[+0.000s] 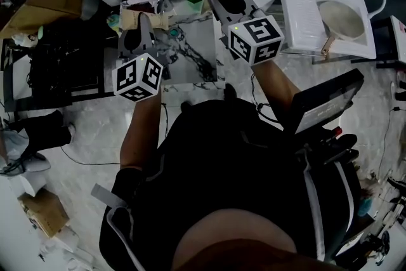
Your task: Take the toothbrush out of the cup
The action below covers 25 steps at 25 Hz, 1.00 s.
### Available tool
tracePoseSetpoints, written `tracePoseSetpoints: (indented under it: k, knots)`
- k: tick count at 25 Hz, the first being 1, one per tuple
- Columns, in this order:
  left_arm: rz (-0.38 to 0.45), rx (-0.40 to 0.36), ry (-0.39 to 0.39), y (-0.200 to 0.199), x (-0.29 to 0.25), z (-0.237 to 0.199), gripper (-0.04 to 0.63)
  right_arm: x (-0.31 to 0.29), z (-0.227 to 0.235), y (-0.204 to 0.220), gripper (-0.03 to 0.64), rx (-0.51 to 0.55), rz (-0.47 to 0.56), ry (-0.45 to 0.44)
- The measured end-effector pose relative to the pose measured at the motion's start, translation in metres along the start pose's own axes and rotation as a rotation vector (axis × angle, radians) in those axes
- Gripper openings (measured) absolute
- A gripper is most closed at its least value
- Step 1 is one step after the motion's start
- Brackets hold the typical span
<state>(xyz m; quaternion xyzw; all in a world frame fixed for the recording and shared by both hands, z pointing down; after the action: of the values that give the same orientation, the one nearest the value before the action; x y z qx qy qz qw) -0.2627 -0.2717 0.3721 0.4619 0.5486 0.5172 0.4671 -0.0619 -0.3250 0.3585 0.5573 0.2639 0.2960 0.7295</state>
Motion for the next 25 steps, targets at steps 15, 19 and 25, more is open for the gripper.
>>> tracePoseSetpoints:
  k: [15,19,25]
  knots:
    - [0.014,-0.025,0.087,-0.012,0.019,0.014,0.029,0.009,-0.028,-0.001,0.046,0.036,0.011,-0.011]
    - [0.019,-0.046,0.099,-0.017,0.018,0.020,0.029,0.011,-0.029,-0.001,0.046,0.076,0.014,0.007]
    - [0.020,-0.047,0.112,-0.017,0.016,0.027,0.029,0.013,-0.030,-0.003,0.044,0.078,0.020,0.000]
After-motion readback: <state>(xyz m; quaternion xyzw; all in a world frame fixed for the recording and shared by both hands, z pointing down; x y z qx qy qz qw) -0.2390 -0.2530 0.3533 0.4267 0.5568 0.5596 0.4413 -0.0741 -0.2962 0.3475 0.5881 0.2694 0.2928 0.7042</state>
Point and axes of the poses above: the fingertips, and each gripper's own axes: x backward along the fingers, z to its right, y out of its underside, the point moved 4 cm from there along x, backward along the fingers, and after that the axes turned 8 degrees about -x, right-handed, at the moved point
